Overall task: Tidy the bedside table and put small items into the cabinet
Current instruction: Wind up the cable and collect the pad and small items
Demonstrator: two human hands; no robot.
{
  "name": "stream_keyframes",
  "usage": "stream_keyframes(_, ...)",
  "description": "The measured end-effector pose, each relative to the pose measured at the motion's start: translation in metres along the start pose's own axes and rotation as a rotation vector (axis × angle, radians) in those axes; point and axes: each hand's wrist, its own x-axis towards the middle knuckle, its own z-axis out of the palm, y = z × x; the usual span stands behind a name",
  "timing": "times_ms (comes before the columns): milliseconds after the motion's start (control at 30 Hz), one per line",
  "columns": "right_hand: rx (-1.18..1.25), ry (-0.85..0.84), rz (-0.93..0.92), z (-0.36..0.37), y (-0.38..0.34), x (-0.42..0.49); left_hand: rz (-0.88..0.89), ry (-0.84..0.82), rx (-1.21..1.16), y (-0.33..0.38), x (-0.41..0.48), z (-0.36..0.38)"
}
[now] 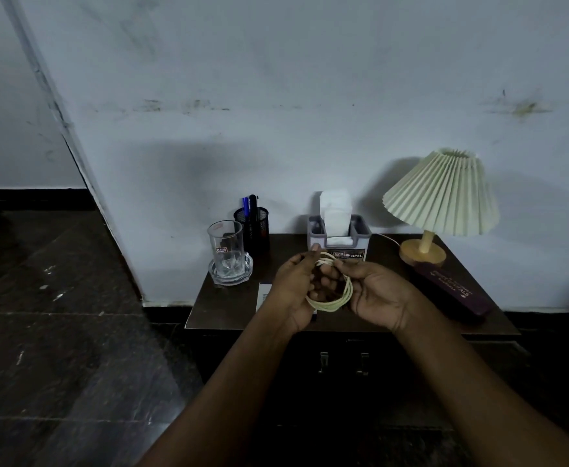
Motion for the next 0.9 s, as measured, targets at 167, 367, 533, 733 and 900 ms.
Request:
stream_keyframes(167, -0.514, 0.117, -0.279, -0.004, 0.006, 0.006, -0.097, -0.089, -0.024, -0.002, -0.001, -0.003)
stream_keyframes(367, -1.213, 0.174, -0.465, -0.022, -0.004, 0.003, -0.052, 0.059, 0.062, -0.006, 0.009, 0.0)
stream_keyframes(533, -1.398, 0.491, -0.436, -0.045, -0.004, 0.009, 0.188, 0.117, 0.341, -0.007, 0.014, -0.007)
stream_keyframes(733, -1.717, 0.639, -0.193, -0.058, 0.009, 0.018, 0.341, 0.171, 0.319, -0.005, 0.017, -0.009)
stream_keyframes(900, -1.778, 0.7, -0.22, -0.06, -0.013, 0.004, 0.42, 0.08, 0.267, -0.002, 0.015, -0.015)
